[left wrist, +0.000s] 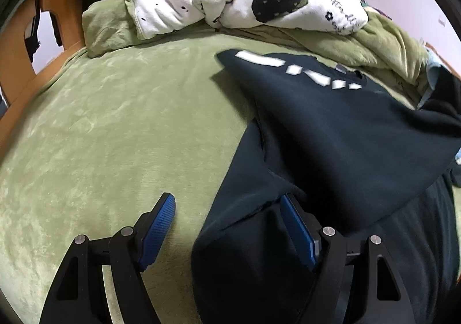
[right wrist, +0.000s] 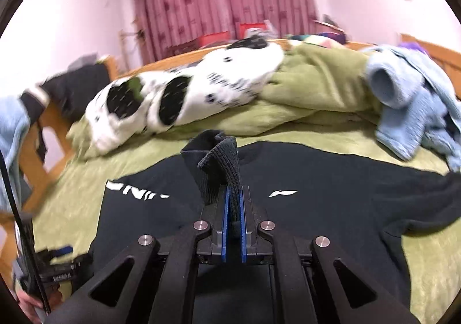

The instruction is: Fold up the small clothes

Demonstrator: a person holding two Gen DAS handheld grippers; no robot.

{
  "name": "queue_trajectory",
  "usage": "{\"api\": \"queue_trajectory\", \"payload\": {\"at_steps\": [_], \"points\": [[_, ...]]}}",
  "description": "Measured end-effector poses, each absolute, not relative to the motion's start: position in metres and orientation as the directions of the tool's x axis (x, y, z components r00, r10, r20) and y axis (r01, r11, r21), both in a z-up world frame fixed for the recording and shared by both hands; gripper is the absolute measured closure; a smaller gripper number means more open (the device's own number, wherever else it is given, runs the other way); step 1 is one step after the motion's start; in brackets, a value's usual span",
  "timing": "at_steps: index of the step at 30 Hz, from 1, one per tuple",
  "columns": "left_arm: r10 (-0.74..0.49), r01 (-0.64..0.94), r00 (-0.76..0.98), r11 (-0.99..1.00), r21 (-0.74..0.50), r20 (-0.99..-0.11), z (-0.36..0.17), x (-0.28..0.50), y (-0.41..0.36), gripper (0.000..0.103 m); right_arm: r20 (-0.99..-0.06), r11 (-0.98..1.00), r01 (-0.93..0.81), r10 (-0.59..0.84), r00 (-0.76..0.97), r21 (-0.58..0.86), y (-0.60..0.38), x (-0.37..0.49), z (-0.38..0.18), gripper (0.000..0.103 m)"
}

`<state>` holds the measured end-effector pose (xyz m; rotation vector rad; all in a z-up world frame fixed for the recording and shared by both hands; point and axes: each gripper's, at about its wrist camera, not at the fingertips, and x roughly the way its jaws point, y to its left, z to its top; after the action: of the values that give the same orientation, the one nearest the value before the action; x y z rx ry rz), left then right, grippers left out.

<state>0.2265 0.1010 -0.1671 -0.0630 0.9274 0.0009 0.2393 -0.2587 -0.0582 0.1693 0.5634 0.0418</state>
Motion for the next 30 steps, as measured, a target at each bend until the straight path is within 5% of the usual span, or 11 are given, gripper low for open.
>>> {"api": "queue_trajectory", "payload": {"at_steps": [11, 22, 28, 30], "points": [[0.103, -0.011, 0.589, 0.993, 0.119, -0.802, -0.192, 0.24, 0.069, 0.027, -0.505, 0.966, 0.095, 0.041, 0.862, 0.239, -0.331, 0.234, -0.065, 0.097], [0.131, -0.2, 0.598, 0.98, 0.011, -0.791, -0.19, 0.251, 0.119, 0.027, -0.622, 0.955, 0.191, -0.008, 0.783, 0.228, -0.373, 0.239, -0.115, 0.096], [0.144, -0.164, 0.608, 0.985, 0.053, -0.781, -0.189, 0.249, 0.107, 0.029, -0.647, 0.939, 0.239, -0.025, 0.762, 0.246, -0.395, 0.24, -0.121, 0.089], [0.136, -0.158, 0.608, 0.986, 0.049, -0.782, -0.188, 0.247, 0.106, 0.029, -0.619, 0.94, 0.241, -0.042, 0.784, 0.242, -0.398, 0.235, -0.112, 0.076]]}}
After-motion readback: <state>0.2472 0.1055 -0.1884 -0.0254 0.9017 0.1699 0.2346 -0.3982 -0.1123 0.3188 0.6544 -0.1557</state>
